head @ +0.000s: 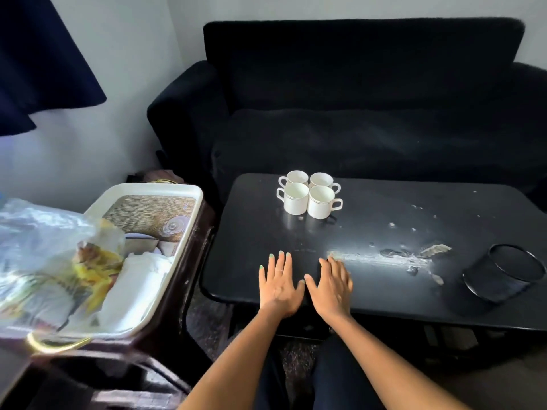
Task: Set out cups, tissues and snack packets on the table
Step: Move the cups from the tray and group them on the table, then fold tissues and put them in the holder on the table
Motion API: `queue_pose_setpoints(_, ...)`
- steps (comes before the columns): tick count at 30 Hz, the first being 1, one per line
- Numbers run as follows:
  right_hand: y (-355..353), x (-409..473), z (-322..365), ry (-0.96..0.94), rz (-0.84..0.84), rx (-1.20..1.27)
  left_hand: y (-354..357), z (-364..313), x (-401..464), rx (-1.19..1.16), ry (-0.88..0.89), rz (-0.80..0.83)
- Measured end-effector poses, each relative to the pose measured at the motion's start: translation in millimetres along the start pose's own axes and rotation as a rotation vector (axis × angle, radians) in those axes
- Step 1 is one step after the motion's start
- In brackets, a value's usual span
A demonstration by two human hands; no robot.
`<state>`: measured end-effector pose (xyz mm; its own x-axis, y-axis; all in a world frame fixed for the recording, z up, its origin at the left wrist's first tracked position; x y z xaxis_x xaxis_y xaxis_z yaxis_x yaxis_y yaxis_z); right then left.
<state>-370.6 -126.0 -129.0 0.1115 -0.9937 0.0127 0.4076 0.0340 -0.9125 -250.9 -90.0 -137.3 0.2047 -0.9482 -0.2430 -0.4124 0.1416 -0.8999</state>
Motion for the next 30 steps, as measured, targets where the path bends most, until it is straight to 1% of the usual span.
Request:
queue_pose_setpoints(3, -2.8, -19.0, 18.0, -0.057, 0.058, -0.02, -9.5, 4.3, -24.1, -0.041, 0.032, 0.021)
queue_pose_setpoints(8, -14.9, -46.0, 72.2, -0.19, 0.062, -0.006, -57.8, 40.8, -56.1, -0.005, 0.051, -0.064)
queue_pose_setpoints(13, -15.3, -63.3, 148.3, -0.333, 0.124, 0.074, -119.7, 102.3, -85.0, 0.03, -0.021, -0.179)
queue_pose_setpoints(16, -11.9, -73.4, 193.6, -0.416, 0.161, 0.105, -144.8, 140.9, -102.5, -0.004, -0.096, -0.228)
queue_pose_setpoints(19, -6.1, -83.6, 229.4, -0.48, 0.194, 0.117, -149.1, 174.6, -119.2, -0.036, -0.195, -0.216)
queue_pose_setpoints(22, 0.9, -92.3, 256.3, -0.539, 0.214, 0.105, -139.0, 198.1, -132.6, -0.002, -0.264, -0.182)
queue_pose_setpoints(25, 7.3, -94.3, 277.2, -0.578, 0.218, 0.083, -131.1, 207.9, -133.2, 0.013, -0.266, -0.093)
queue_pose_setpoints(30, 21.3, -88.3, 302.5, -0.615, 0.263, 0.044, -136.1, 205.3, -128.8, 0.011, -0.215, -0.066)
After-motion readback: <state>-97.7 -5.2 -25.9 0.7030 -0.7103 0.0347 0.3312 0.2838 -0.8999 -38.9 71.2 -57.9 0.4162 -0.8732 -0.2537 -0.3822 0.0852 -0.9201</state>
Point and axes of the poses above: each hand's wrist, its own x-axis towards the middle knuckle, its own y-axis out of the palm, z = x × y, the point moved 9 cm from there along x, towards the middle knuckle, and after that the axes turned 1 degree about -x, right-handed, at the moved point
